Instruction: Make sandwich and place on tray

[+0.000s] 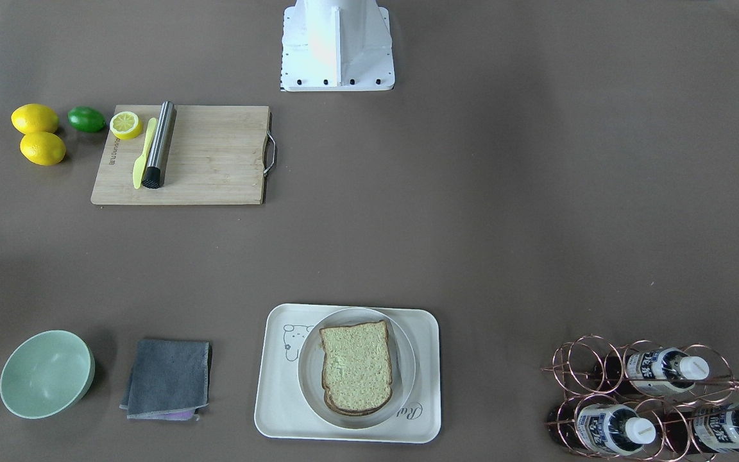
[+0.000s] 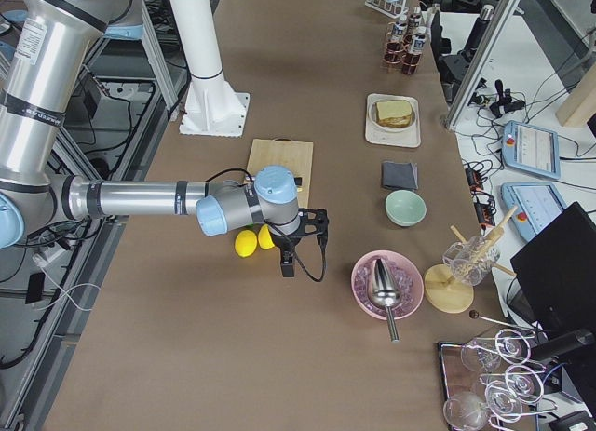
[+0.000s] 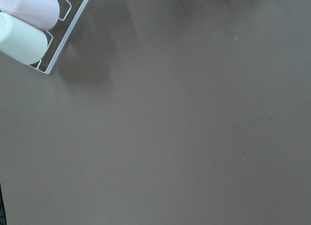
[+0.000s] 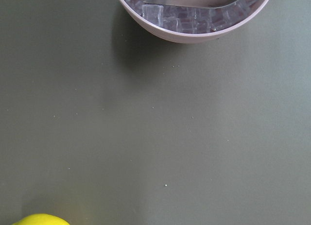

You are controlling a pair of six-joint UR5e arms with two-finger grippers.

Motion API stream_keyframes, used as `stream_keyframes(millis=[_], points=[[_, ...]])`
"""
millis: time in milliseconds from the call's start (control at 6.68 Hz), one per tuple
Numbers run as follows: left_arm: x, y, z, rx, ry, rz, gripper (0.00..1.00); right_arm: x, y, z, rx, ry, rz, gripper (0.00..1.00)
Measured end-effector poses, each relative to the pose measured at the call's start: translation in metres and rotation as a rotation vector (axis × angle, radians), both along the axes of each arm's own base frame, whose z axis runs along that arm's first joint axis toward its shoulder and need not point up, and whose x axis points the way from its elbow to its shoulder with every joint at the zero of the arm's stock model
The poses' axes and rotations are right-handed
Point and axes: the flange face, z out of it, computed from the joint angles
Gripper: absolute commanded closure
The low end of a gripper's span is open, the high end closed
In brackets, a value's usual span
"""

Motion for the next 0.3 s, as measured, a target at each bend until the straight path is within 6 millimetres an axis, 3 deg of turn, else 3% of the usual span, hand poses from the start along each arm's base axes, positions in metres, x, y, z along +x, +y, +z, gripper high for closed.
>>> stream_keyframes(millis=[299], points=[[0.0008,-0.0004,-0.0006,0.012,-0.002,0.007,0.01,-0.0001,-0.0002,-0.0005,0.001,0.0,0.0,0.0]])
